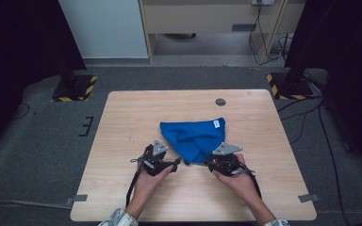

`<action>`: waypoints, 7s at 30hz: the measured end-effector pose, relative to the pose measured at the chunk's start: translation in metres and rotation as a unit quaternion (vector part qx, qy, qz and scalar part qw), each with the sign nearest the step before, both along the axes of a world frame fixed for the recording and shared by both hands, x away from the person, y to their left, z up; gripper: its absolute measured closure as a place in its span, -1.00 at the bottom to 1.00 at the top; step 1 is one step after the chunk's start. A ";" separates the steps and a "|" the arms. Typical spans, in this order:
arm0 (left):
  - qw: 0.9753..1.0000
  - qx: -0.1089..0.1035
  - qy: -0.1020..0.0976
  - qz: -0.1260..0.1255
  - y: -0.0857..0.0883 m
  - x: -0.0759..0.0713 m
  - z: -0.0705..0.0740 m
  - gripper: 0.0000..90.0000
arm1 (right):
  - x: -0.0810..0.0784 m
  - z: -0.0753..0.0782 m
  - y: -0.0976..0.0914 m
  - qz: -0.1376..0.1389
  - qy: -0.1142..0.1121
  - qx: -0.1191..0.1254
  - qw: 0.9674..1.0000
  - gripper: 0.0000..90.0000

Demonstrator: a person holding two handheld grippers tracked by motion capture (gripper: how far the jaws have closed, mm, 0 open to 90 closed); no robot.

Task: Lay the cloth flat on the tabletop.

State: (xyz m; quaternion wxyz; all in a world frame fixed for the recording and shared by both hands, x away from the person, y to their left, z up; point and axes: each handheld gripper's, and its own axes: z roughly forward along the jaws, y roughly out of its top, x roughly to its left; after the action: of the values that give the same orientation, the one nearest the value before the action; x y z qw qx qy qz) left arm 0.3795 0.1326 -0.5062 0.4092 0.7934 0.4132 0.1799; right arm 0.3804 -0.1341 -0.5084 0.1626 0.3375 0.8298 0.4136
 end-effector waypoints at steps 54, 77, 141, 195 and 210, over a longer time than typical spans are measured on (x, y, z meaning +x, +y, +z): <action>0.999 0.000 -0.022 -0.035 -0.020 -0.006 0.002 -0.19 | 0.016 -0.023 0.016 0.003 0.019 -0.039 0.999 0.95; 0.995 0.059 -0.013 -0.075 -0.047 0.012 -0.015 0.55 | 0.015 -0.003 0.002 -0.007 -0.002 0.002 1.000 0.97; 1.000 -0.006 -0.009 -0.007 0.028 0.048 0.002 0.25 | 0.004 -0.010 -0.087 -0.095 0.035 -0.023 0.995 0.75; 0.998 0.028 0.028 -0.051 0.035 0.022 -0.014 0.45 | -0.022 0.010 -0.098 -0.109 0.001 0.034 0.993 -0.57; 0.996 0.020 0.049 -0.072 0.047 0.012 -0.001 0.89 | -0.019 -0.015 -0.079 -0.115 0.052 -0.073 0.989 -0.40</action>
State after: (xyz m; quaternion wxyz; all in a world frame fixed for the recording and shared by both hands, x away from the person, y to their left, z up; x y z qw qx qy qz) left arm 0.3912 0.1794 -0.5076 0.3838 0.8372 0.3709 0.1188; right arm 0.3613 -0.2131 -0.5231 0.1894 0.4388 0.8211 0.3121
